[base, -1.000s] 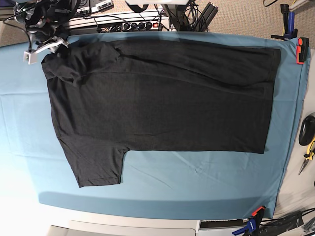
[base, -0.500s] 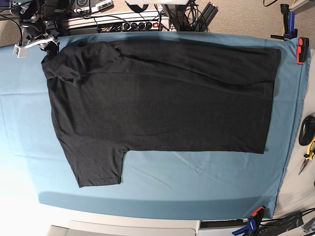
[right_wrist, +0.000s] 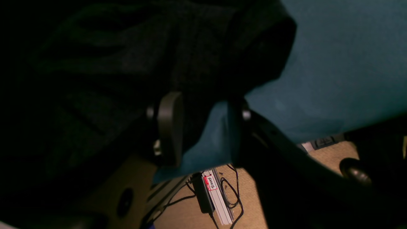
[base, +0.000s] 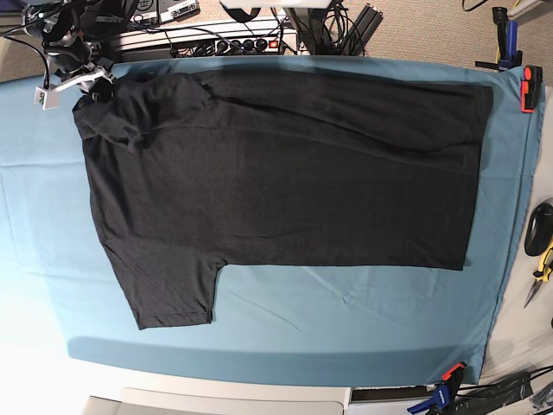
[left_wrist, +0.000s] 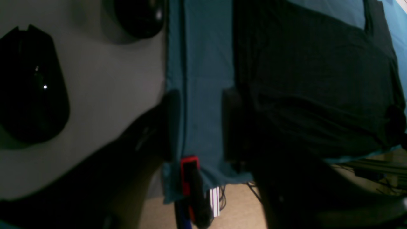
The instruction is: Fold the T-shirt properly
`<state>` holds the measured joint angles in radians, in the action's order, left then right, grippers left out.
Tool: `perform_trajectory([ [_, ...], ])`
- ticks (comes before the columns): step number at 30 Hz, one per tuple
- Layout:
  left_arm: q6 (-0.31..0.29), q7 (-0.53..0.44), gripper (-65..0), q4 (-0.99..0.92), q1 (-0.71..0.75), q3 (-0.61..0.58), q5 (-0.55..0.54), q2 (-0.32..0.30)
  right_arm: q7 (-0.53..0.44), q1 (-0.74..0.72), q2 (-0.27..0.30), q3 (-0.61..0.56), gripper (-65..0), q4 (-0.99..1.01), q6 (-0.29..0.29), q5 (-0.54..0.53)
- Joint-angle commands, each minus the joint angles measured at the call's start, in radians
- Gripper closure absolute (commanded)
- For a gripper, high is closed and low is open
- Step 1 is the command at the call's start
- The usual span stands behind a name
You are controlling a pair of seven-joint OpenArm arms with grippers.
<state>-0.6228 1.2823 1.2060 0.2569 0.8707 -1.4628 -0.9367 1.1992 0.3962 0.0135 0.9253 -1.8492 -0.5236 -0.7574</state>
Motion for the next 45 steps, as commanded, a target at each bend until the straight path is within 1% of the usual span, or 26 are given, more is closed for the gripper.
perform_trajectory([
  [1, -0.004, -0.019, -20.2, 0.011, -0.005, 0.009, -0.021, -0.035, -0.023, 0.002, 0.012, 0.004, -23.5, -0.008, -0.007, -0.016],
  [4, -0.004, -0.019, -20.2, 0.011, -0.005, 0.009, -0.021, -0.035, -0.024, -0.004, 0.012, 0.003, -23.5, 0.014, -0.007, -0.026],
  [8, -0.004, -0.019, -20.2, 0.011, -0.005, 0.009, -0.021, -0.035, -0.004, -0.009, 0.012, 0.003, -23.5, 0.045, -0.013, -0.071],
  [13, -0.004, -0.019, -20.2, 0.011, -0.005, 0.009, -0.021, -0.036, 0.024, -0.009, 0.011, 0.003, -23.3, 0.047, -0.035, -0.126],
  [15, -0.004, -0.019, -20.2, 0.011, -0.005, 0.009, -0.021, -0.035, 0.031, -0.009, 0.011, 0.003, -19.8, 0.047, -0.037, -0.137],
  [19, -0.004, -0.019, -20.2, 0.011, -0.005, 0.009, -0.021, -0.035, 0.034, -0.009, 0.011, 0.003, -10.9, 0.047, -0.037, -0.137],
  [22, -0.004, -0.019, -20.2, 0.011, -0.005, 0.009, -0.021, -0.035, 0.04, -0.009, 0.011, 0.003, -6.8, 0.047, -0.037, -0.137],
  [25, -0.004, -0.019, -20.2, 0.011, -0.005, 0.009, -0.021, -0.035, 0.053, -0.009, 0.011, 0.004, -0.3, 0.047, -0.037, -0.147],
  [27, -0.004, -0.019, -20.2, 0.011, -0.005, 0.009, -0.021, -0.035, 0.076, -0.008, 0.011, 0.004, 0.0, 0.043, -0.045, -0.163],
  [29, -0.004, -0.019, -20.2, 0.011, -0.005, 0.009, -0.021, -0.036, 0.101, -0.008, 0.011, 0.004, 0.0, 0.024, -0.066, -0.173],
  [33, -0.004, -0.019, -20.2, 0.011, -0.005, 0.009, -0.021, -0.036, 0.113, -0.008, 0.002, 0.004, 0.0, -0.06, -0.076, -0.188],
  [38, -0.004, -0.019, -20.2, 0.011, -0.005, 0.009, -0.021, -0.036, 0.114, -0.008, -0.039, 0.004, 0.0, -0.201, -0.079, -0.167],
  [42, -0.004, -0.019, -20.2, 0.011, -0.005, 0.009, -0.021, -0.036, 0.111, 0.004, -0.044, 0.004, 0.0, -0.259, -0.079, -0.15],
  [45, -0.004, -0.019, -20.2, 0.011, -0.005, 0.009, -0.021, -0.036, 0.11, 0.017, -0.044, 0.004, 0.0, -0.266, -0.079, -0.13],
])
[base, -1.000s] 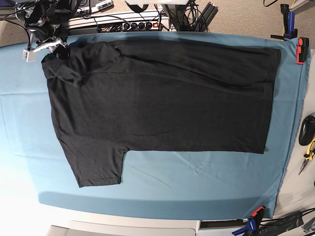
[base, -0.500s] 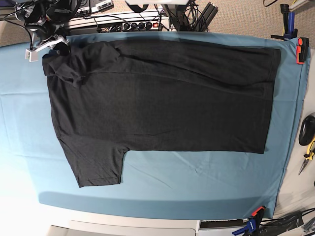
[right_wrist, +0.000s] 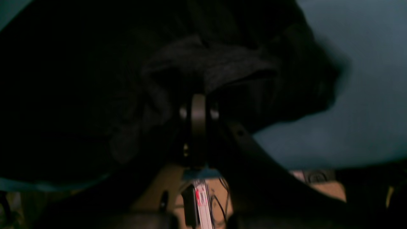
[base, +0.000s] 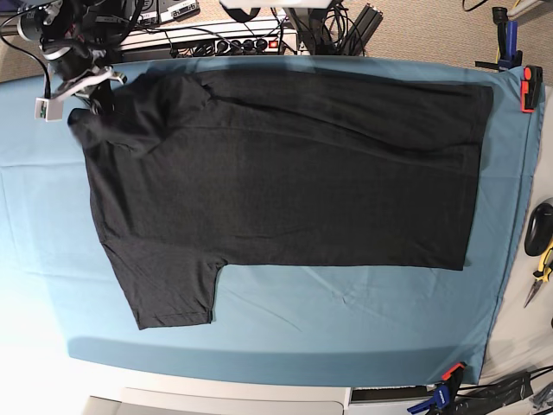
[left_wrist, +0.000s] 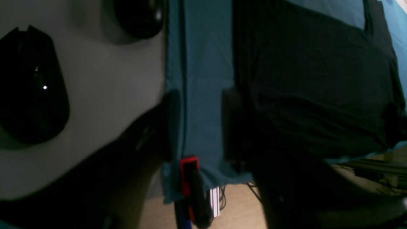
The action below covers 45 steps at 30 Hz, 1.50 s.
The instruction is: Fold the T-shirt properly
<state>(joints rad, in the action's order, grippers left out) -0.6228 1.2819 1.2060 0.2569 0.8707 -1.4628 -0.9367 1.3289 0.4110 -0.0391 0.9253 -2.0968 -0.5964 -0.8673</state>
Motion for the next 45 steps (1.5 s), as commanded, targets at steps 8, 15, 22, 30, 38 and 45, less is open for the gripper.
perform_trajectory([
  [8, -0.004, -0.024, -20.2, 0.011, -0.005, 0.009, -0.021, -0.035, -0.025, 0.013, 0.008, 0.004, 0.0, -0.018, -0.005, -0.029],
  [15, -0.004, -0.026, -20.2, 0.011, -0.005, 0.009, -0.021, -0.036, -0.065, -0.028, 0.008, 0.0, 0.0, -0.018, -0.006, -0.07],
  [22, -0.004, -0.026, -20.2, 0.011, -0.005, 0.009, -0.021, -0.036, -0.148, -0.098, 0.008, -0.2, 0.0, -0.017, -0.006, 0.051],
  [30, -0.005, -0.026, -20.2, 0.011, -0.005, 0.009, -0.021, -0.036, -0.257, -0.206, -0.019, -0.453, 0.0, -0.017, -0.005, 0.332],
  [38, -0.005, -0.026, -20.2, 0.011, -0.005, 0.009, -0.021, -0.036, -0.312, -0.269, -0.019, -0.495, 0.0, -0.015, 0.009, 0.428],
  [45, -0.005, -0.026, -20.2, 0.011, -0.005, 0.009, -0.021, -0.036, -0.335, -0.37, -0.019, -0.495, 0.0, 0.161, 0.018, 0.442],
])
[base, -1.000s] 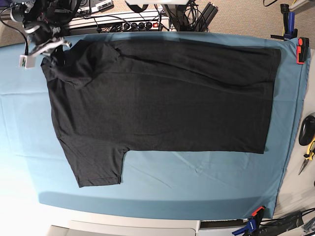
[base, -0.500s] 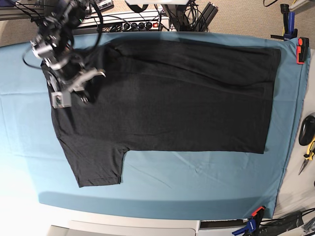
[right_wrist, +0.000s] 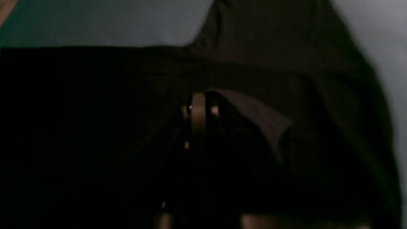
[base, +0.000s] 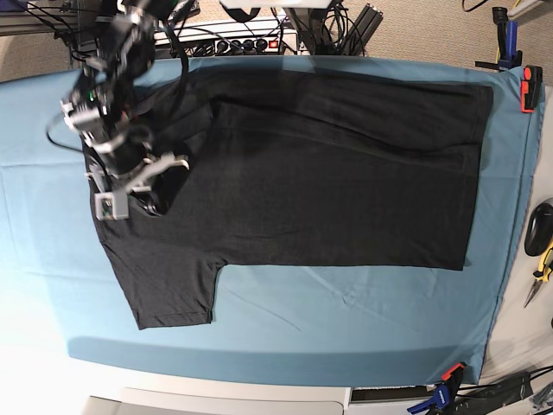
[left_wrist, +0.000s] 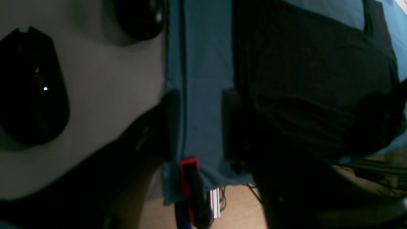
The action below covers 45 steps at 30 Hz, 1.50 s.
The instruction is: Fold the T-shirt properly
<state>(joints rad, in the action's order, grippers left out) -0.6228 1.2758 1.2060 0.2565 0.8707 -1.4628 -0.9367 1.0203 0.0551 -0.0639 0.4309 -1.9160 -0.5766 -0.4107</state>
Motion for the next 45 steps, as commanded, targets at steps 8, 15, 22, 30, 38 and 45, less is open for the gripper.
perform_trajectory([
  [8, -0.005, -0.02, -20.2, 0.011, -0.005, 0.009, -0.021, -0.035, -0.016, -0.161, 0.006, -0.004, 0.0, 0.27, -0.003, -0.069],
  [15, -0.005, -0.02, -20.2, 0.011, -0.005, 0.009, -0.021, -0.036, 0.043, -0.177, 0.006, -0.074, 0.0, 0.286, -0.004, -0.103],
  [22, -0.005, -0.02, -20.2, 0.011, -0.005, 0.009, -0.021, -0.035, 0.145, -0.177, 0.006, -0.132, 0.0, 0.286, -0.003, -0.131],
  [30, -0.005, -0.019, -20.2, 0.011, -0.004, 0.009, -0.021, -0.035, 0.241, -0.174, 0.031, -0.125, -31.8, 0.286, -0.002, -0.144],
  [38, -0.005, -0.018, -20.2, 0.011, -0.004, 0.009, -0.021, -0.036, 0.27, -0.113, 0.026, 0.185, -31.8, 0.258, 0.021, -0.455],
  [45, -0.005, -0.019, -20.2, 0.011, -0.004, 0.009, -0.021, -0.036, 0.275, 0.046, 0.066, 0.454, -31.7, 0.179, 0.009, -0.619],
])
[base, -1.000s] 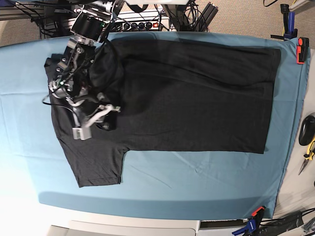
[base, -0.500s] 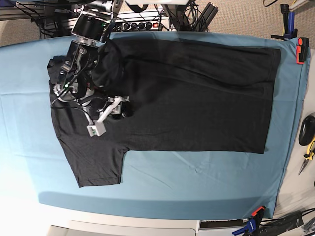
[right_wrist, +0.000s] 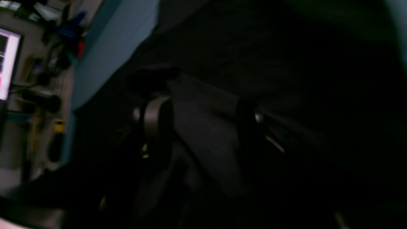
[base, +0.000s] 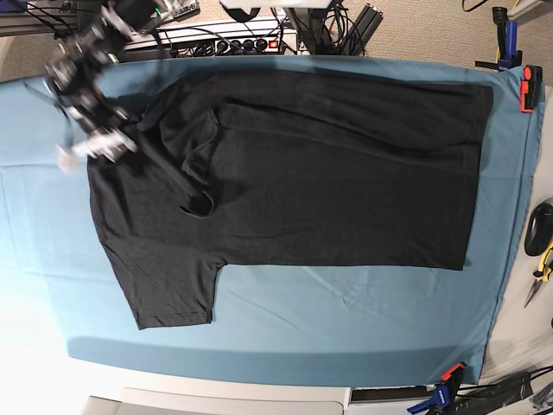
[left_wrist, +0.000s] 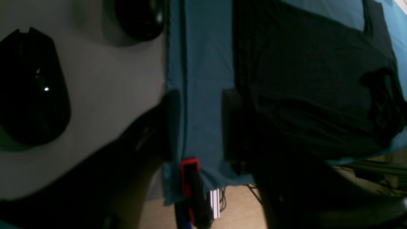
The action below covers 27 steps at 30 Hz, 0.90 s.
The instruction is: Fold the T-shirt properly
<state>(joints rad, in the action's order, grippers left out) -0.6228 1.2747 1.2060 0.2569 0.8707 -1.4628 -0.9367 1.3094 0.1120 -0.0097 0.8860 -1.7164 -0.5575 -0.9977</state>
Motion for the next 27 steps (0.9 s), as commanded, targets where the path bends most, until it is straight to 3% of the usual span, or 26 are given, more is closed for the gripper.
perform_trajectory([
  [1, -0.006, -0.018, -20.2, 0.011, -0.005, 0.009, -0.021, -0.036, -0.012, 0.014, 0.022, 0.016, -31.7, -0.041, -0.01, -0.044],
  [8, -0.007, -0.018, -20.2, 0.011, -0.005, 0.009, -0.021, -0.035, -0.011, 0.143, 0.043, 0.113, -31.7, -0.232, -0.01, -0.06],
  [13, -0.007, -0.018, -20.2, 0.011, -0.005, 0.009, -0.021, -0.035, -0.027, 0.165, 0.063, 0.185, -31.7, -0.23, -0.01, -0.037],
  [19, -0.007, -0.019, -20.2, 0.011, -0.005, 0.009, -0.021, -0.027, -0.037, 0.164, 0.145, 0.244, -31.7, -0.071, 0.003, -0.02],
  [27, -0.007, -0.018, -20.2, 0.011, -0.005, 0.008, -0.021, 0.027, -0.005, 0.101, 0.155, 0.239, -31.7, 0.268, 0.016, -0.106],
])
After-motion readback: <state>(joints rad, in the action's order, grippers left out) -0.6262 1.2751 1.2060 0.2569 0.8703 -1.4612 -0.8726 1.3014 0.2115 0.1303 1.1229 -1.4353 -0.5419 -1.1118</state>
